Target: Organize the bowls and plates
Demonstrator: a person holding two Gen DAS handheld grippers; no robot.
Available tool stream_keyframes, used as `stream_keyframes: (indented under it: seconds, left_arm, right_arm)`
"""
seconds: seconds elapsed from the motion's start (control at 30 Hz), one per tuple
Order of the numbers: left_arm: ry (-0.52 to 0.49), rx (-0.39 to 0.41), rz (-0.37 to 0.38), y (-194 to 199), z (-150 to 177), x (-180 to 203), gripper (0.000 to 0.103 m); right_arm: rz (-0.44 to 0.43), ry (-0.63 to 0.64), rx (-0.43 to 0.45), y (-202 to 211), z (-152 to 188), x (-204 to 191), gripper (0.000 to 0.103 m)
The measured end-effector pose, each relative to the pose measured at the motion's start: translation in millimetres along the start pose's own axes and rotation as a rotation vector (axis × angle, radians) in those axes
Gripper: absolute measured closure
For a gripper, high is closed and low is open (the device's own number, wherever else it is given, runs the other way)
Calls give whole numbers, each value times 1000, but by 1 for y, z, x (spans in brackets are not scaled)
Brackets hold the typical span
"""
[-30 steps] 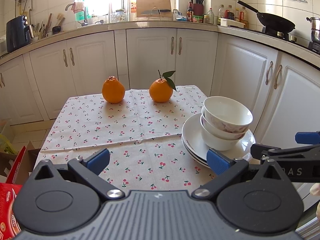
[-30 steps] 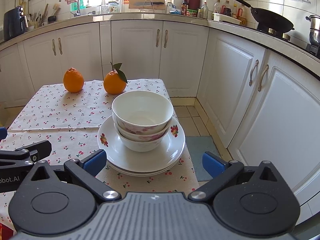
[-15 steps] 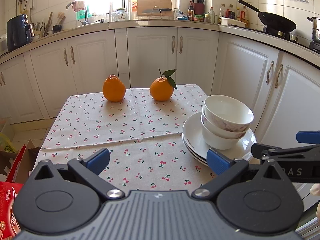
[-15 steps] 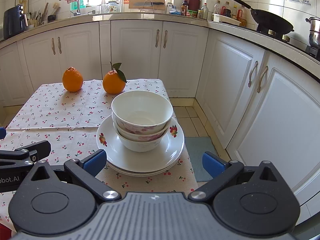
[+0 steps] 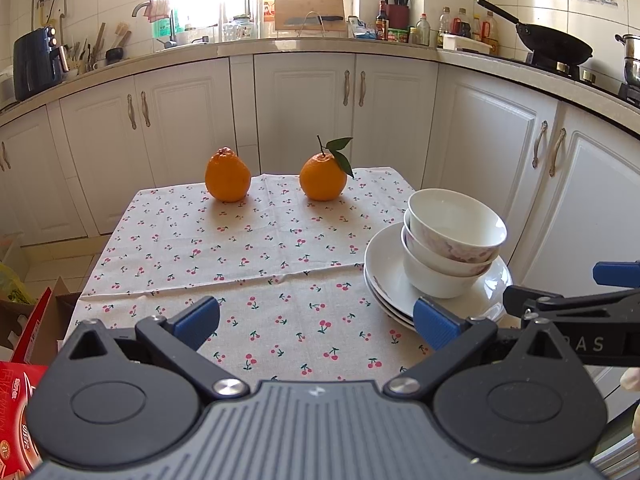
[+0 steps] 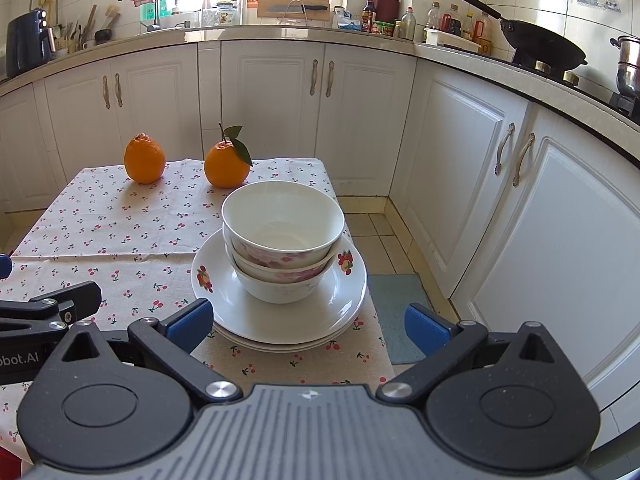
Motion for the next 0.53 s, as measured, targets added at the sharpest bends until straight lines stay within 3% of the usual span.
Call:
stream_keyframes:
  seconds: [0.53]
  left_arm:
    - [4, -4, 1, -2, 0, 1, 1]
  right_arm:
    - [1, 1, -1, -1, 1, -1, 0]
Point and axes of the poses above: each gripper's, at about its wrist camera, not at the fingertips, and y roughly against the way its jaws point, x to its right, z to its underside, the point moved 8 cm from there along -y, roughly the way its jaws point
